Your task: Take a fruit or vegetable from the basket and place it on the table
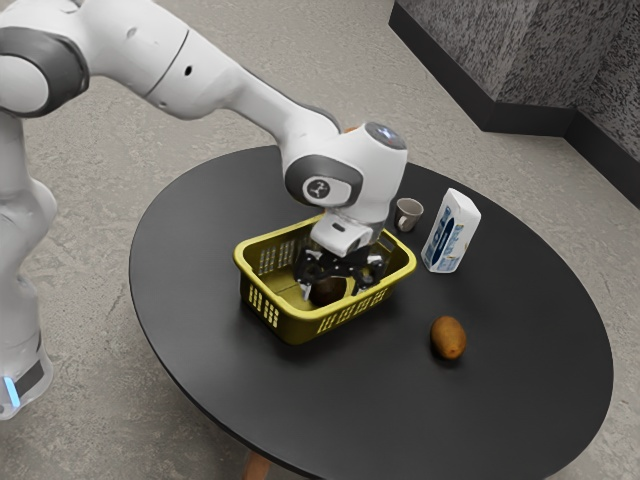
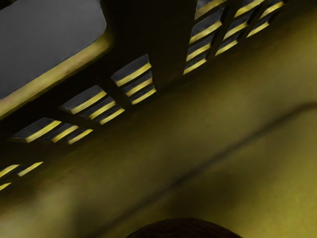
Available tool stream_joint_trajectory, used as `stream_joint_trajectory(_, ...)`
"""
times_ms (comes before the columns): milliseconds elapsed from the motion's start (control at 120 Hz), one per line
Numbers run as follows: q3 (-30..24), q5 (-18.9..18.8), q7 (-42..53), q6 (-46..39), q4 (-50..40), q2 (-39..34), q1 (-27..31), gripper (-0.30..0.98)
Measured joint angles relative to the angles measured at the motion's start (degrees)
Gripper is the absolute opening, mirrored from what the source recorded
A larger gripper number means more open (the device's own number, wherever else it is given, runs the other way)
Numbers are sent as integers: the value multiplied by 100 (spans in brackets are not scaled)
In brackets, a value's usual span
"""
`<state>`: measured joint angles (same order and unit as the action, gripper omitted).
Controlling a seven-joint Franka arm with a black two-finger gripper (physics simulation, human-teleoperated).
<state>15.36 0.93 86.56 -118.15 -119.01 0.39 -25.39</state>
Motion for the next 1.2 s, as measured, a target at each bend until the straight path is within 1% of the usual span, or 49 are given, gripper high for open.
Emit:
stream_joint_trajectory(400, -3, 12, 14, -98, 7, 64, 142, 69)
stream_joint_trajectory(850, -6, 96, 26, -249, 16, 104, 525, 69)
stream_joint_trajectory(1200, -1, 100, 36, -270, 25, 105, 442, 69)
